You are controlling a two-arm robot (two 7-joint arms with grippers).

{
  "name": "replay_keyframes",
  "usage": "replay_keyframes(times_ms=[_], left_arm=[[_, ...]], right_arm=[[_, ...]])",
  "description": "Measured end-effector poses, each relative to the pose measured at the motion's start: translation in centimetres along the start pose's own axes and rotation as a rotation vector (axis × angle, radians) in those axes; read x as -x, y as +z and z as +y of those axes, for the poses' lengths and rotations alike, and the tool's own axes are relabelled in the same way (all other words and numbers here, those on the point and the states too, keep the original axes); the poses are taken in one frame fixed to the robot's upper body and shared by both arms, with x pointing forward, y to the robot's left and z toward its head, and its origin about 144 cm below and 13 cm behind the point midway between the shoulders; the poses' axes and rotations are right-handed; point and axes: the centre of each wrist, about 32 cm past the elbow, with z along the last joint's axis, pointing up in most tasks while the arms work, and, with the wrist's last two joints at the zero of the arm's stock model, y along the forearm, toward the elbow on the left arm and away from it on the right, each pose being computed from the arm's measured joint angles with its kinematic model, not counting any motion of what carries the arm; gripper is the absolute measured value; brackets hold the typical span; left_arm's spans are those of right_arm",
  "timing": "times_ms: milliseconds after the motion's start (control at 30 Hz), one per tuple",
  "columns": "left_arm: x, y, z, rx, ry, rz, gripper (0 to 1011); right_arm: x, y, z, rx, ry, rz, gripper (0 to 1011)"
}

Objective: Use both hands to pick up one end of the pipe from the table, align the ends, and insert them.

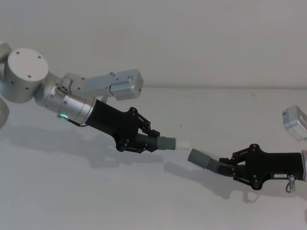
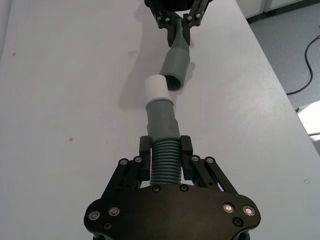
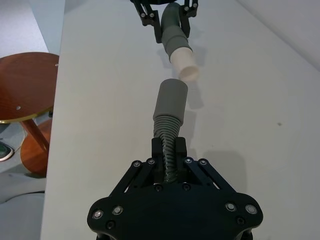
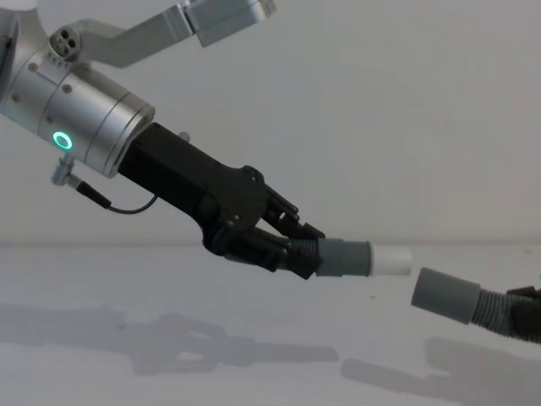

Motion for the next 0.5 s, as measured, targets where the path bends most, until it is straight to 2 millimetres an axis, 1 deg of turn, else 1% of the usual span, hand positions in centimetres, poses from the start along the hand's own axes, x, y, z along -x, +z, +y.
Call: replay_keyframes(times_ms=[500], left_arm=[[0.55, 0.01, 0.17, 0.008, -0.01, 0.012, 328]], right_arm=[[-0.08, 0.18, -0.13, 0.01, -0.015, 0.002, 124]])
